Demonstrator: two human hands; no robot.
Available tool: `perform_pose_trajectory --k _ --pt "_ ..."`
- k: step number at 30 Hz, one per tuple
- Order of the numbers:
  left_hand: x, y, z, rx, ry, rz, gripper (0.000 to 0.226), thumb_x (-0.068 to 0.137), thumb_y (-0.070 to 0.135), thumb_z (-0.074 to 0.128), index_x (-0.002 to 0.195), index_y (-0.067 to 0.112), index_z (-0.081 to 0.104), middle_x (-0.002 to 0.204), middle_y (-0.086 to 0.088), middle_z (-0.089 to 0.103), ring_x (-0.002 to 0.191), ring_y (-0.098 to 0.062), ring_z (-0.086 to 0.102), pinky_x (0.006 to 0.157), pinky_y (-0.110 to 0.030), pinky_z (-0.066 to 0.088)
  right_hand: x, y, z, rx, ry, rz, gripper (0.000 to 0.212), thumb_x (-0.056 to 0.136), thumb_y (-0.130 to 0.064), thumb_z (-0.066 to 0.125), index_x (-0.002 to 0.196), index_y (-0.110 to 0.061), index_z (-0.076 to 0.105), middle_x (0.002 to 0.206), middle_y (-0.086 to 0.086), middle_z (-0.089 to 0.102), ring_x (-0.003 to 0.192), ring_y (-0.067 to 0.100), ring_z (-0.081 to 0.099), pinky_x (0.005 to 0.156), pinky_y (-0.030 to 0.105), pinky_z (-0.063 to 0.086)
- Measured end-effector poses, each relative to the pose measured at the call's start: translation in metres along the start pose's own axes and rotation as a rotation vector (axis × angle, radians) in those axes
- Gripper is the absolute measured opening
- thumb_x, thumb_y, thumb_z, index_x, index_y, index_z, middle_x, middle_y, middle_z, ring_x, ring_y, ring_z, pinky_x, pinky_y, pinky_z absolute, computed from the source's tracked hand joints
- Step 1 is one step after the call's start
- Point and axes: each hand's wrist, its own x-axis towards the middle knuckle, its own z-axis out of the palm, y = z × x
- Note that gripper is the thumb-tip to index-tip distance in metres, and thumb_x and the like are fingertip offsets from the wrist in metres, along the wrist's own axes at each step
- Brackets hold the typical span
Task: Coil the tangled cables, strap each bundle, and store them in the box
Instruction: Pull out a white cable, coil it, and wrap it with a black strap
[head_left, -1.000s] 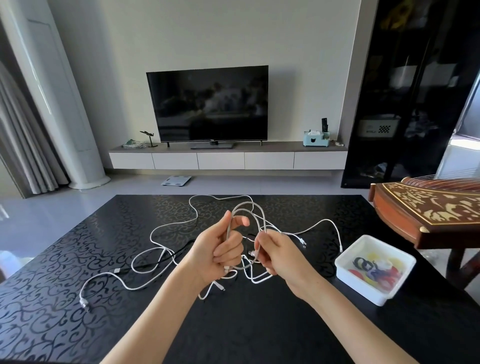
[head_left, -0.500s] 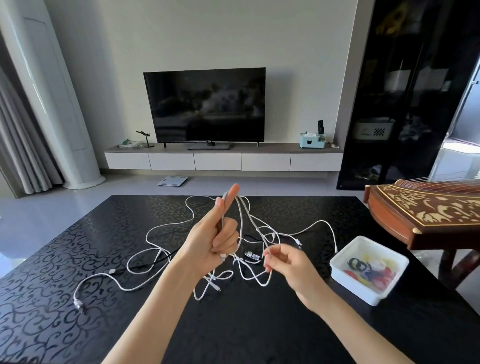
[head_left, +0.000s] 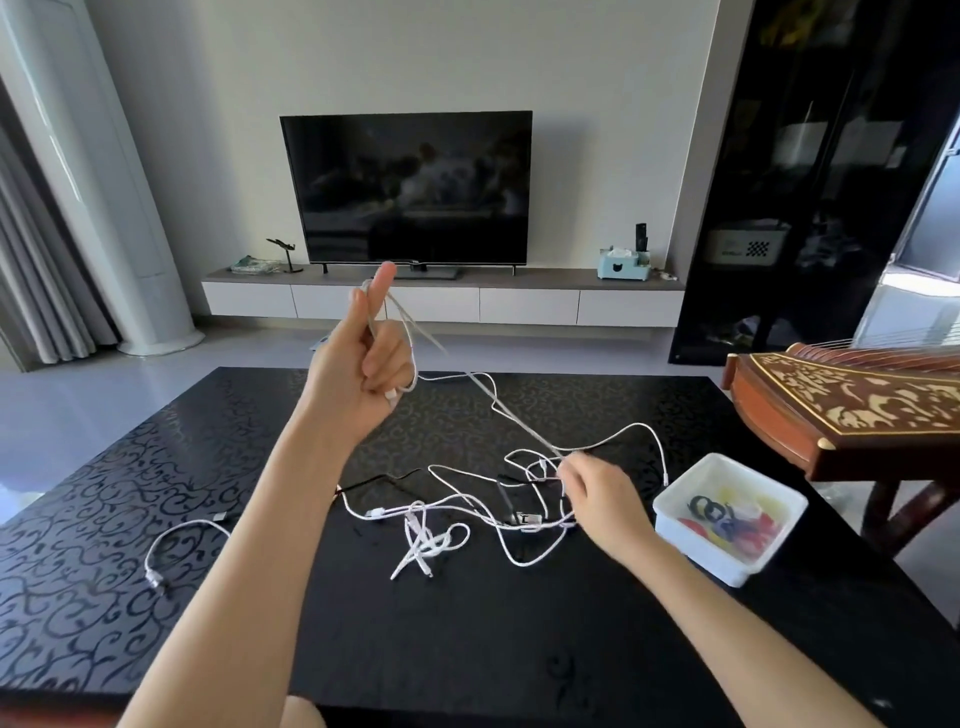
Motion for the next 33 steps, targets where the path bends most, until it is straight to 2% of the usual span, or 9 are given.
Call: perform_pose_trajectory --k 5,9,14,18,20,25,28,31,33 --pt "0.006 -0.004 -0.027 -0.092 0.140 0.009 0.034 0.102 0.039 0.028 0.114 0.027 0.057 0.037 0.007 0.031 0.029 -0.003 0.024 0.029 -0.017 0.021 0.070 0.003 -0.025 -0.316 0.009 0.291 0.042 0.101 -0.030 0.034 0.089 0.000 0.062 0.089 0.019 0.065 0.084 0.036 0.063 0.074 0.038 0.047" --pt "0.008 -0.026 -0.055 0.023 0.337 -0.051 0.039 0.094 0.043 0.043 0.130 0.030 0.051 0.038 0.006 0.031 0.030 -0.006 0.021 0.030 -0.020 0.018 0.119 -0.021 -0.039 0.431 -0.022 0.558 0.043 0.101 -0.031 0.039 0.084 0.003 0.059 0.071 0.018 0.065 0.057 0.026 0.067 0.064 0.034 0.060" --pt "0.029 -0.044 -0.079 0.089 0.442 -0.090 0.038 0.101 0.043 0.030 0.137 0.038 0.043 0.037 0.005 0.027 0.029 -0.007 0.019 0.031 -0.016 0.017 0.183 -0.075 -0.054 0.839 0.099 0.357 0.036 0.102 -0.024 0.038 0.083 0.001 0.057 0.076 0.019 0.063 0.067 0.025 0.067 0.069 0.031 0.059" --pt "0.047 -0.040 -0.084 0.086 0.425 -0.026 0.036 0.101 0.043 0.032 0.134 0.040 0.044 0.037 0.004 0.028 0.029 -0.007 0.019 0.030 -0.017 0.022 0.220 -0.110 -0.087 0.942 0.355 -0.042 0.017 0.098 -0.014 0.049 0.084 -0.012 0.059 0.084 0.005 0.065 0.078 0.016 0.067 0.080 0.029 0.057" --pt "0.054 -0.037 -0.084 0.080 0.424 0.013 0.034 0.101 0.042 0.032 0.133 0.041 0.044 0.037 0.005 0.029 0.028 -0.007 0.020 0.030 -0.018 0.024 0.226 -0.112 -0.096 0.830 0.475 -0.170 0.011 0.094 -0.016 0.056 0.084 -0.019 0.060 0.088 0.004 0.065 0.080 0.016 0.064 0.078 0.028 0.056" --pt "0.060 -0.030 -0.094 0.038 0.438 0.024 0.036 0.101 0.041 0.033 0.135 0.040 0.045 0.037 0.004 0.029 0.028 -0.008 0.019 0.030 -0.019 0.019 0.205 -0.069 -0.094 0.085 0.503 -0.034 0.026 0.092 -0.034 0.056 0.097 -0.011 0.066 0.109 0.009 0.057 0.091 0.019 0.057 0.071 0.028 0.038" --pt "0.058 -0.035 -0.094 0.045 0.433 0.020 0.038 0.102 0.041 0.032 0.137 0.037 0.045 0.038 0.004 0.030 0.028 -0.008 0.020 0.030 -0.018 0.020 0.184 -0.070 -0.114 0.116 0.585 -0.189 0.027 0.086 -0.038 0.063 0.085 -0.011 0.068 0.092 0.005 0.062 0.082 0.021 0.057 0.066 0.030 0.040" --pt "0.058 -0.038 -0.089 0.018 0.463 0.009 0.040 0.101 0.043 0.034 0.139 0.035 0.043 0.040 0.005 0.030 0.031 -0.008 0.020 0.031 -0.019 0.021 0.163 -0.082 -0.119 -0.027 0.792 -0.323 0.034 0.082 -0.048 0.064 0.067 -0.018 0.058 0.061 -0.007 0.053 0.056 0.010 0.044 0.049 0.024 0.026" --pt "0.056 -0.037 -0.090 -0.031 0.499 -0.003 0.043 0.101 0.044 0.033 0.142 0.033 0.039 0.040 0.006 0.030 0.031 -0.008 0.020 0.032 -0.020 0.018 0.146 -0.070 -0.106 -0.241 0.602 -0.269 0.040 0.086 -0.044 0.062 0.061 -0.015 0.050 0.051 -0.004 0.048 0.048 0.016 0.043 0.044 0.024 0.023"
